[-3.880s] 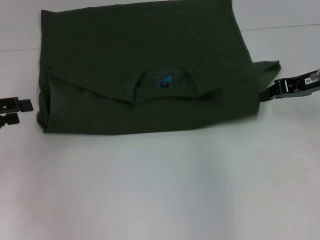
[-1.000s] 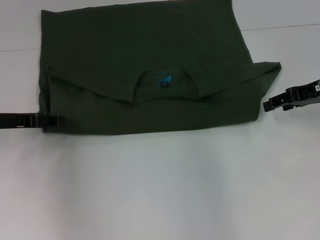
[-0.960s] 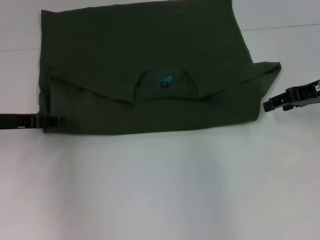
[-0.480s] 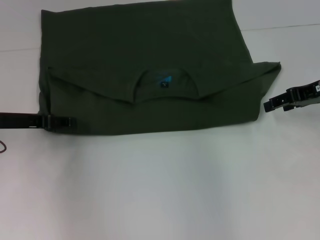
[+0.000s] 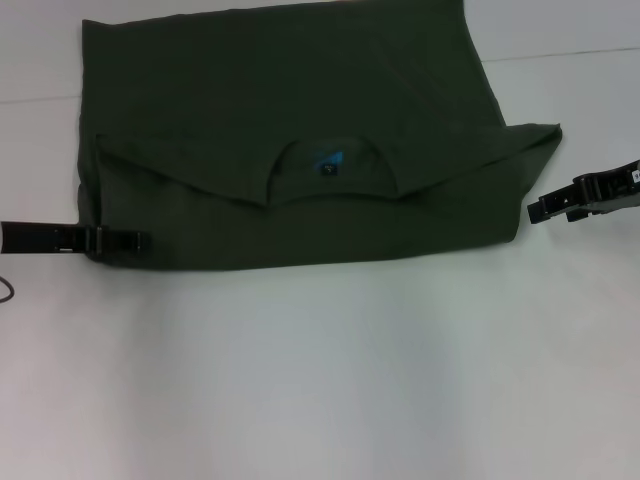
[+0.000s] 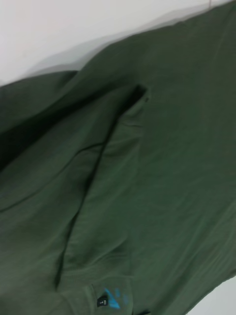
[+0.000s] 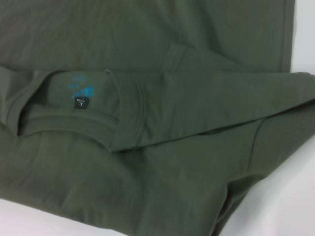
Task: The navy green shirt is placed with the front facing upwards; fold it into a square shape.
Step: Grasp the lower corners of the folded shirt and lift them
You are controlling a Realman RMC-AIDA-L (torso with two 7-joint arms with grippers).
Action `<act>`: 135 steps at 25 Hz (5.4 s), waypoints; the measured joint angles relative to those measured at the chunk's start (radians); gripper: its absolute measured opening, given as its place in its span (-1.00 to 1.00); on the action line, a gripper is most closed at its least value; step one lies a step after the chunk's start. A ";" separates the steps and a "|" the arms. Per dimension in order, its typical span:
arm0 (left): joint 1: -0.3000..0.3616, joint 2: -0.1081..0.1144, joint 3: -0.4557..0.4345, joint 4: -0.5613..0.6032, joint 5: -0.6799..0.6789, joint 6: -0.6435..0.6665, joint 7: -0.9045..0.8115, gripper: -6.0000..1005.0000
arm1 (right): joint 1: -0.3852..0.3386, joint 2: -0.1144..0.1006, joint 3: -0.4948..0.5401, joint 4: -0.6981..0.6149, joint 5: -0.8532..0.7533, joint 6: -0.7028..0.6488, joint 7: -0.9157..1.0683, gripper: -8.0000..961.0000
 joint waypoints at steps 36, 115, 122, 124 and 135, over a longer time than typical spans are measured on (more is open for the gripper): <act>-0.027 0.009 -0.012 0.008 0.046 0.042 -0.103 -0.84 | 0.012 0.030 -0.003 0.082 0.034 0.074 -0.010 0.39; -0.036 0.003 -0.011 0.023 0.046 0.061 -0.105 -0.84 | -0.010 0.038 -0.006 0.187 0.196 0.166 -0.086 0.06; -0.038 0.003 -0.011 0.023 0.046 0.062 -0.105 -0.84 | -0.011 0.036 -0.008 0.191 0.191 0.166 -0.085 -0.23; -0.037 0.003 -0.011 0.023 0.046 0.064 -0.105 -0.84 | -0.013 0.034 -0.013 0.189 0.190 0.166 -0.082 -0.40; -0.025 0.018 -0.023 0.056 0.080 0.198 -0.147 -0.84 | -0.010 0.000 -0.034 0.159 0.135 0.064 -0.062 -0.97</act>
